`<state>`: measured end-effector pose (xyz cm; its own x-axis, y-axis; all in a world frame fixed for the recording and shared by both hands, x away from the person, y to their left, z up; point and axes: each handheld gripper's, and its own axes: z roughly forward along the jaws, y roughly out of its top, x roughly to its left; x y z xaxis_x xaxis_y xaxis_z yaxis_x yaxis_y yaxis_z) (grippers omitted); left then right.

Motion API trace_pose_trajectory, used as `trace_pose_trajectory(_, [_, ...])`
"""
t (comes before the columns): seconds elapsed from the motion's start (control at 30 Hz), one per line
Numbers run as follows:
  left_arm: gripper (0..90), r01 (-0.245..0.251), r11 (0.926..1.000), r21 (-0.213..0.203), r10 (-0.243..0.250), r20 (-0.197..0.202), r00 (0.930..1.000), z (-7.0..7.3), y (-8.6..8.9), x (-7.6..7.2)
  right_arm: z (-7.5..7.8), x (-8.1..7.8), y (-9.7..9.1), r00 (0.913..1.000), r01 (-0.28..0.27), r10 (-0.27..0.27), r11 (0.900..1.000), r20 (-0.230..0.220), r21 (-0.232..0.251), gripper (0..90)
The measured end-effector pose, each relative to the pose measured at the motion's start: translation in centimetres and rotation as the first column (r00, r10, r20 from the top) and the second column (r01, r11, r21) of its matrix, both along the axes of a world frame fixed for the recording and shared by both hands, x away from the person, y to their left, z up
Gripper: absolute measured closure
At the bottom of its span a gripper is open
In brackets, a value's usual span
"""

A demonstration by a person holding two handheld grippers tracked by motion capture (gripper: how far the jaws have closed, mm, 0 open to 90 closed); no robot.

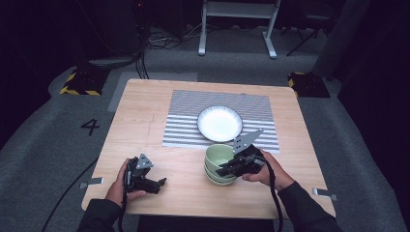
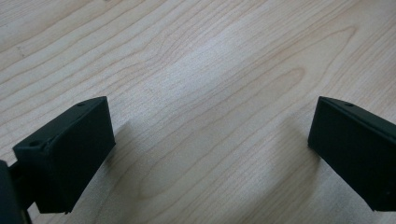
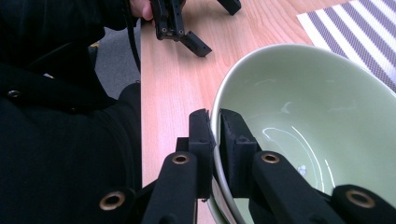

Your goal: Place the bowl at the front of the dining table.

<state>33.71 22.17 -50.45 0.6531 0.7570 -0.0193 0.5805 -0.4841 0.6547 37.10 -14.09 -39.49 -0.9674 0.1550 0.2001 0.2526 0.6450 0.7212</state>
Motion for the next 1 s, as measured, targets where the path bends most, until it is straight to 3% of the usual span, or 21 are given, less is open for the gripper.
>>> trace_pose_trajectory(0.4, [0.4,0.0,1.0,0.0,0.0,0.0,1.0,0.0,0.0,0.0,0.7,-0.8,-0.9,0.9966,0.041,-0.047,0.9954,0.067,0.087,83.9])
trace_pose_trajectory(0.7, [0.4,0.0,1.0,0.0,0.0,0.0,1.0,0.0,0.0,0.0,1.2,-0.6,-1.6,0.9915,0.087,-0.1,0.9861,0.084,0.142,84.0])
trace_pose_trajectory(1.0, [0.4,0.0,1.0,0.0,0.0,0.0,1.0,0.0,0.0,0.0,1.7,0.0,-1.6,0.9874,0.113,-0.13,0.9795,0.091,0.167,83.9])
